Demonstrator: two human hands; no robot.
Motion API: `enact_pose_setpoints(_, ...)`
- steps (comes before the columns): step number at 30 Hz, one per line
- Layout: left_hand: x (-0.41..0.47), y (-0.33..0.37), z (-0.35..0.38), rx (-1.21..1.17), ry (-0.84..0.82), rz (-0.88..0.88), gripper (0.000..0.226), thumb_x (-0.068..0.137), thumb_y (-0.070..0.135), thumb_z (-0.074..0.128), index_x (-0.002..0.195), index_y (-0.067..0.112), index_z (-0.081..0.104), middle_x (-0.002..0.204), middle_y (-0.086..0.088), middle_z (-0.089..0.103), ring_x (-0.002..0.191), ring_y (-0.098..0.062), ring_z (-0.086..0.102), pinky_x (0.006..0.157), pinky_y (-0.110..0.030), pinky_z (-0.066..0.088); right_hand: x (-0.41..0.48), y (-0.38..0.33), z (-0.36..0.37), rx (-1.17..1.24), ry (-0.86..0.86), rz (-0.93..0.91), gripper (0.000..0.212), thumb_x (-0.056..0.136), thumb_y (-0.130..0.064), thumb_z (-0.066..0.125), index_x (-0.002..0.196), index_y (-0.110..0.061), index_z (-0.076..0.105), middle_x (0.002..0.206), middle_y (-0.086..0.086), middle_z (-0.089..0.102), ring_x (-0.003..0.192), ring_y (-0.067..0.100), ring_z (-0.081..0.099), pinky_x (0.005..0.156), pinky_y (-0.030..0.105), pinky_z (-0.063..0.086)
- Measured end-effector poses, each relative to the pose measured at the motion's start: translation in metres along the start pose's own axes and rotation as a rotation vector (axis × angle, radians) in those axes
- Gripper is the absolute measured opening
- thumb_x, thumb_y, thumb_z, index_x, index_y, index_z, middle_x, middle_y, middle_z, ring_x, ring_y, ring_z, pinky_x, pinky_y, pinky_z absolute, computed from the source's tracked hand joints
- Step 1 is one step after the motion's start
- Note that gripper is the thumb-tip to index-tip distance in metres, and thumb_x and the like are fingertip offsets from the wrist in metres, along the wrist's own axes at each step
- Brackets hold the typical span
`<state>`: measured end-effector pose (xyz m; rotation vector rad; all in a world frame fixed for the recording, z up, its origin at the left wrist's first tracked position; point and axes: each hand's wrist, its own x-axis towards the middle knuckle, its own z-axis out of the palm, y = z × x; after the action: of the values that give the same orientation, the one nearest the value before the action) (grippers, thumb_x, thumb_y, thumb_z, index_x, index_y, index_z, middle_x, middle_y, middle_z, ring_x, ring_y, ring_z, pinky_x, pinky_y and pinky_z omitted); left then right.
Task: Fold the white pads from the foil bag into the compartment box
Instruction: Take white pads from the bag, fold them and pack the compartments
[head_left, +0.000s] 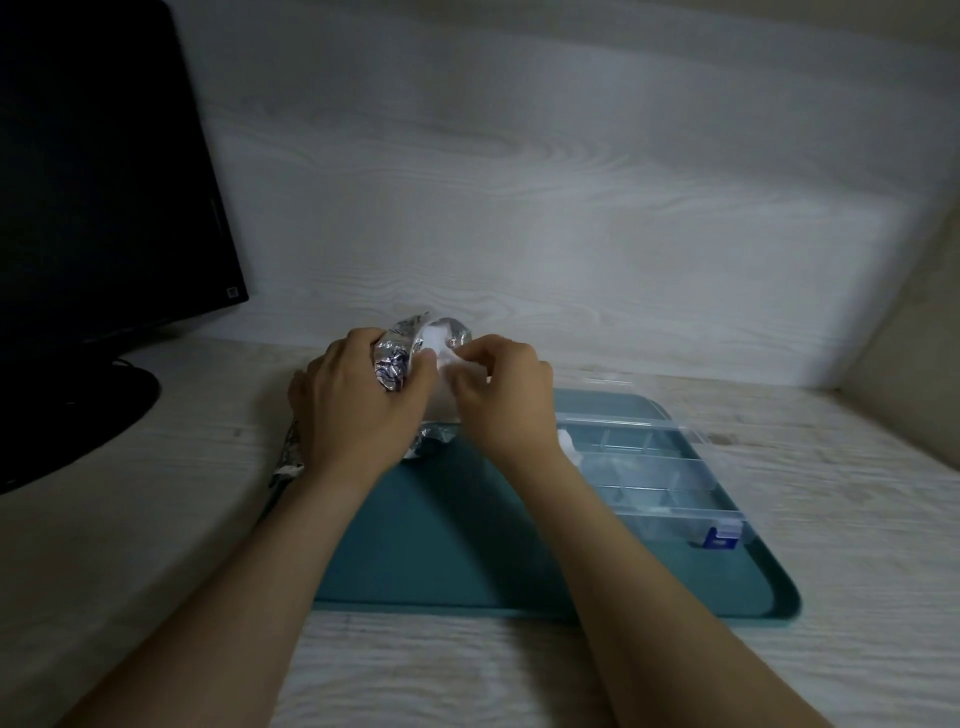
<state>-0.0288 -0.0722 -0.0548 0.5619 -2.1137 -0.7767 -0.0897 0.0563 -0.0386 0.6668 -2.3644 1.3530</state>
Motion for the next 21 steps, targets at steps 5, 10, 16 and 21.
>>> enact_pose_setpoints(5,0.001,-0.002,0.002,-0.029,0.071,0.024,0.049,0.083,0.062,0.060,0.113,0.025,0.066,0.113,-0.004,0.073,0.109,-0.036,0.065,0.105,-0.055,0.047,0.003,0.009,-0.008,0.122,0.106,0.074,0.010,0.095,-0.016,0.064,0.102,-0.018,0.070,0.079,-0.007,0.071,0.078,0.017,0.068,0.069,0.031,0.052)
enact_pose_setpoints(10,-0.004,0.006,0.001,-0.041,0.195,0.191,0.046,0.087,0.052,0.071,0.118,0.020,0.064,0.120,-0.004,0.067,0.112,-0.032,0.063,0.104,-0.050,0.045,0.005,0.020,-0.023,0.309,0.207,0.149,0.013,0.099,-0.017,0.064,0.111,-0.013,0.068,0.088,-0.006,0.070,0.072,0.016,0.073,0.063,0.044,0.066)
enact_pose_setpoints(16,-0.017,0.025,-0.002,-0.017,0.205,0.459,0.024,0.094,0.035,0.074,0.114,0.023,0.069,0.117,0.003,0.065,0.112,-0.028,0.057,0.103,-0.044,0.040,0.004,0.023,-0.066,0.393,0.087,0.102,0.020,0.098,-0.024,0.075,0.115,-0.016,0.069,0.087,-0.003,0.074,0.070,0.001,0.068,0.067,0.024,0.059)
enact_pose_setpoints(21,-0.036,0.047,0.000,-0.184,0.065,0.670,0.023,0.103,0.003,0.058,0.123,0.005,0.070,0.126,-0.006,0.063,0.121,-0.020,0.054,0.108,-0.022,0.038,-0.013,0.029,-0.096,0.525,-0.085,0.080,0.019,0.096,-0.022,0.076,0.111,-0.010,0.073,0.062,-0.007,0.067,0.058,0.008,0.060,0.057,0.023,0.050)
